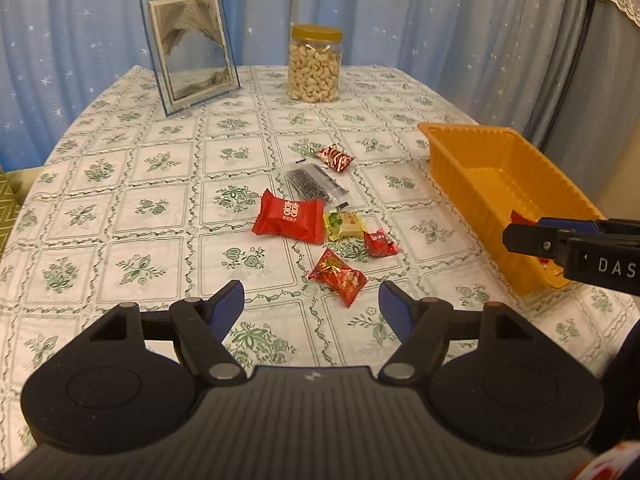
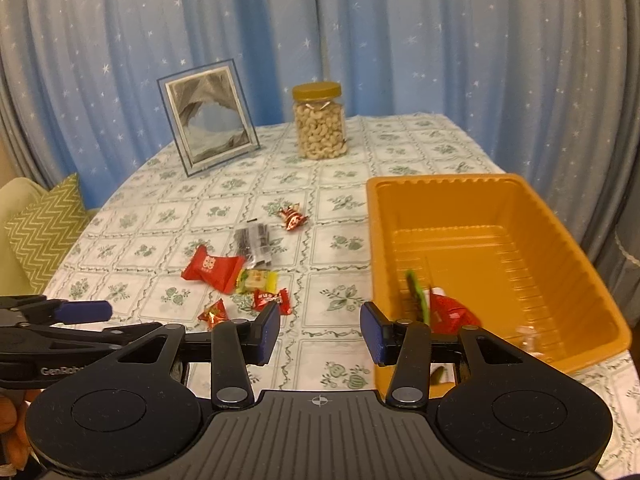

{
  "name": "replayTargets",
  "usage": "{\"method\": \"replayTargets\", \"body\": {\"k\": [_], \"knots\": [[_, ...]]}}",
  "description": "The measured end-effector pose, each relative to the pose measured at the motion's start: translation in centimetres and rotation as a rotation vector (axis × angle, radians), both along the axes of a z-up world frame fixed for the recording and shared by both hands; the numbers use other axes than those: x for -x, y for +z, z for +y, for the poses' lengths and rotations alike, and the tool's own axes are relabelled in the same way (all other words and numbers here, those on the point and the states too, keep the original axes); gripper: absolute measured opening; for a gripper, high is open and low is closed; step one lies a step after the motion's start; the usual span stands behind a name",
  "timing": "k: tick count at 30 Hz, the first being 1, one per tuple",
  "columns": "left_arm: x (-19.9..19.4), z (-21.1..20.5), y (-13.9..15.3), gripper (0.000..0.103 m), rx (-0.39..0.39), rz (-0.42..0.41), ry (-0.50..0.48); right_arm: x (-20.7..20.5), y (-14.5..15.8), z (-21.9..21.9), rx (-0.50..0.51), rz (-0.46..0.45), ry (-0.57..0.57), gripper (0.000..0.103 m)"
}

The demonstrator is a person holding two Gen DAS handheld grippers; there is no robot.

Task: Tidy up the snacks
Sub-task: 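Move both open tools back toward the snack pile on the cloth, then grasp the red-gold wrapped candy with the left tool while the right tool grasps a small red candy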

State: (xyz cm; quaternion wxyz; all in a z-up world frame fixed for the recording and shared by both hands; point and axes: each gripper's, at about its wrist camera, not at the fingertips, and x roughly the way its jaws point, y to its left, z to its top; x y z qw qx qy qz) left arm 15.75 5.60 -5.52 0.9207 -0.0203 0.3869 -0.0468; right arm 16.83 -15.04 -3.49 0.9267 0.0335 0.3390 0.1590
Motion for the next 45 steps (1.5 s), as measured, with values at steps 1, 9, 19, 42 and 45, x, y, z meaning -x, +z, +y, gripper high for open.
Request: {"method": "replayTargets", "body": {"k": [1, 9, 19, 42, 45], "knots": [[-0.4, 0.0, -0.4, 0.071, 0.003, 0.002, -0.006, -0.3, -0.3, 0.2, 0.002, 0.002, 0.0, 0.046], [-3.9, -0.6, -3.8, 0.066, -0.023, 0.045, -0.09, -1.9, -1.4, 0.4, 0.004, -0.014, -0.007, 0.046], [-6.4, -2.6, -6.0, 0.045, -0.065, 0.054, -0.182, -3.1, -2.1, 0.2, 0.007, -0.018, -0.032, 0.046], [-5.0, 3.5, -3.5, 0.03, 0.011, 0.015, 0.039, -5.1, -4.3, 6.6, 0.056, 0.024, 0.113, 0.046], [-5.0, 3.7, -3.6, 0.03, 0.027, 0.015, 0.047, -5.9, -5.3, 7.2, 0.073, 0.038, 0.111, 0.046]]}}
